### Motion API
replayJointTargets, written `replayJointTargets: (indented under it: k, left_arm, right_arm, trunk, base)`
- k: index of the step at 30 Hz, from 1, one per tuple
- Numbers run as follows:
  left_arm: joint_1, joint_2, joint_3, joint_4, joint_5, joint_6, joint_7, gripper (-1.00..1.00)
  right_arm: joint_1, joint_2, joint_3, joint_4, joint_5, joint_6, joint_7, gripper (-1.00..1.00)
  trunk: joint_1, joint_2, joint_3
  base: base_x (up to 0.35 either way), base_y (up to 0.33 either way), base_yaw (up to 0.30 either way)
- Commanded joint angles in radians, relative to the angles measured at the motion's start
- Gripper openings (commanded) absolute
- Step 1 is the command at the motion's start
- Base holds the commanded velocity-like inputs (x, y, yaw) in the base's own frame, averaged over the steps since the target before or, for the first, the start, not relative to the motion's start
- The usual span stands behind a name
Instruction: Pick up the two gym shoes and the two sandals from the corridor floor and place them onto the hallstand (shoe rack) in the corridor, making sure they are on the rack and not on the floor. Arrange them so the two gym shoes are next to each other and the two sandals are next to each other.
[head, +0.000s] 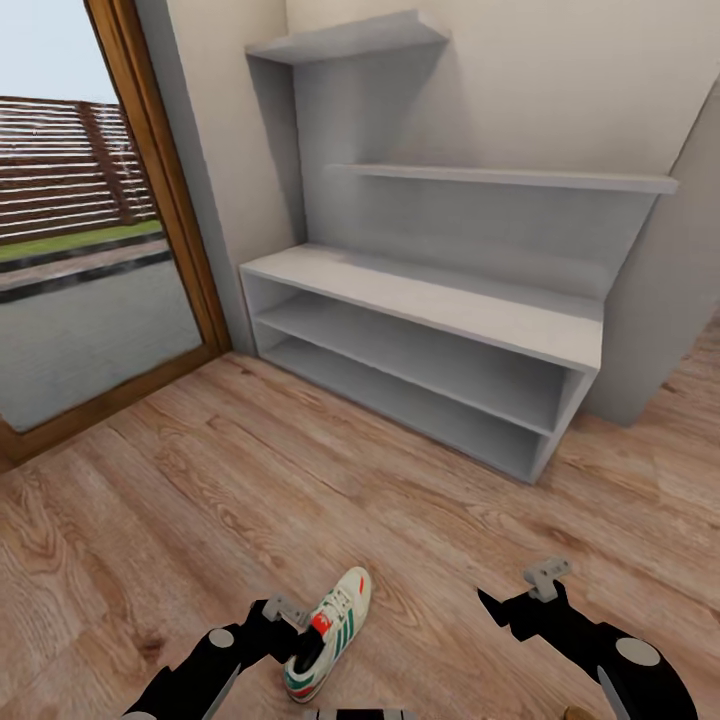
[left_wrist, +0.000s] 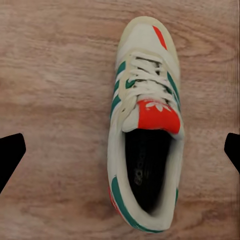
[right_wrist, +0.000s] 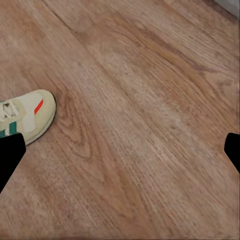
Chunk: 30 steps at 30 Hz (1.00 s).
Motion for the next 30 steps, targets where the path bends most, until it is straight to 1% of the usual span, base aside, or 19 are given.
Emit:
replayJointTargets:
  k: [1,4,8,28,29,30]
  left_arm:
    - [0.0,0.0,0.001,-0.002,-0.009,0.003,-0.003,1.0]
    - [0.001,0.0,0.001,-0.006,-0.009,0.003,-0.003,1.0]
    - [0.001,0.0,0.001,-0.009,-0.01,0.003,-0.003,1.0]
    - [-0.004,-0.001,0.006,-0.013,-0.011,0.005,0.01,1.0]
    - [-0.004,-0.001,0.006,-0.013,-0.011,0.005,0.012,1.0]
    - [-0.004,-0.001,0.007,-0.012,-0.01,0.005,0.03,1.0]
  right_arm:
    - [-0.001,0.0,-0.001,-0.001,0.002,0.005,0.006,1.0]
    - [-0.001,0.0,-0.001,-0.001,0.002,0.005,0.006,1.0]
    - [-0.001,0.0,-0.001,-0.001,0.002,0.005,0.006,1.0]
    - [-0.001,0.0,-0.002,-0.004,0.001,0.007,0.006,1.0]
    - [-0.001,0.0,-0.002,-0.004,0.001,0.007,0.006,1.0]
    - [-0.001,0.0,-0.002,-0.004,0.001,0.007,0.006,1.0]
  trunk:
    - [0.0,0.0,-0.001]
    - [0.0,0.0,-0.001]
    - [0.0,0.0,-0.001]
    - [0.0,0.0,-0.001]
    - [0.0,0.0,-0.001]
    - [0.0,0.0,-0.001]
  base:
    - [0.0,0.0,-0.281]
    - [0.0,0.0,-0.207]
    - [0.0,0.0,-0.094]
    - [0.0,0.0,-0.008]
    - [0.0,0.0,0.0]
    - [0.0,0.0,0.0]
